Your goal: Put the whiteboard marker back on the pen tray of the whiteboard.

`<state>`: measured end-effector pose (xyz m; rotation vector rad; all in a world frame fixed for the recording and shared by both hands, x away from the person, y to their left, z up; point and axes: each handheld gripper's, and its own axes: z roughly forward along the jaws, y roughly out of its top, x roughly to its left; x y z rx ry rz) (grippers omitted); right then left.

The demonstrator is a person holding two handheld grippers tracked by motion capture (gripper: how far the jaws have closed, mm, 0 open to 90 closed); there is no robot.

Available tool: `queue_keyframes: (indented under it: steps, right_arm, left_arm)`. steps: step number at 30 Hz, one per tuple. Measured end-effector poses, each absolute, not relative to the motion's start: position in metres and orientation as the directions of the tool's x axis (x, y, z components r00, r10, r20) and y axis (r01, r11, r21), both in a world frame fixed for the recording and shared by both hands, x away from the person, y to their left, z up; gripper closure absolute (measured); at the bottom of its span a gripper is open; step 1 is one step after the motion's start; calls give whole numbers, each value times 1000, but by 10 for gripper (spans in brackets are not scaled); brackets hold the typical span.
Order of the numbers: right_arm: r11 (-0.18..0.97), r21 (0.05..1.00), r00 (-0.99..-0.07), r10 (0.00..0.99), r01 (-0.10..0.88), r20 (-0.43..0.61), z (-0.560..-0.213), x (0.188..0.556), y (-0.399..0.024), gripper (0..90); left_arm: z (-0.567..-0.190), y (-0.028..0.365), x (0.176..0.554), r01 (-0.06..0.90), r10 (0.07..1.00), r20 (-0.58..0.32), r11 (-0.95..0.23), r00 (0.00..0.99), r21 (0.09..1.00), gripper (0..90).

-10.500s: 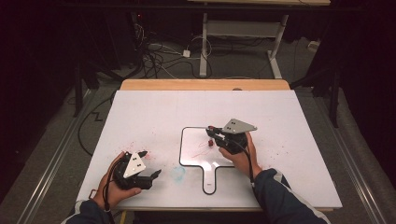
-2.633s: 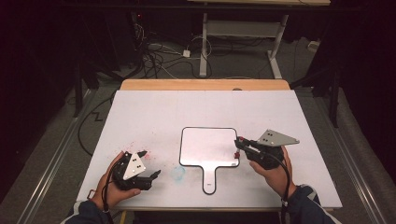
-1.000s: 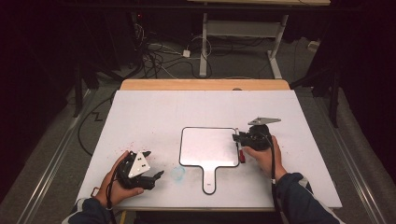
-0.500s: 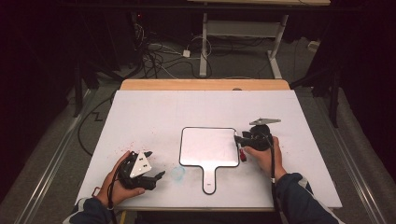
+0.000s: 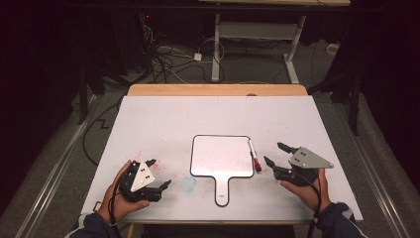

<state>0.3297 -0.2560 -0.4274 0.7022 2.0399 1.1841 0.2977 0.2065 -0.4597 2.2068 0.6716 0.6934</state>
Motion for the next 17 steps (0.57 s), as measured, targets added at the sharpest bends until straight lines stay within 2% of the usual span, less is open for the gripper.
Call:
queue_keyframes:
  steps: [9, 17]
  right_arm:
    - [399, 914, -616, 739, 74, -272, -434, 297, -271, 280]
    - [408, 910, -612, 739, 71, -283, -436, 291, -270, 244]
  left_arm:
    - [-458, 206, 297, 238, 656, 299, -600, 693, 764, 178]
    - [-457, 203, 298, 236, 660, 305, -599, 686, 765, 178]
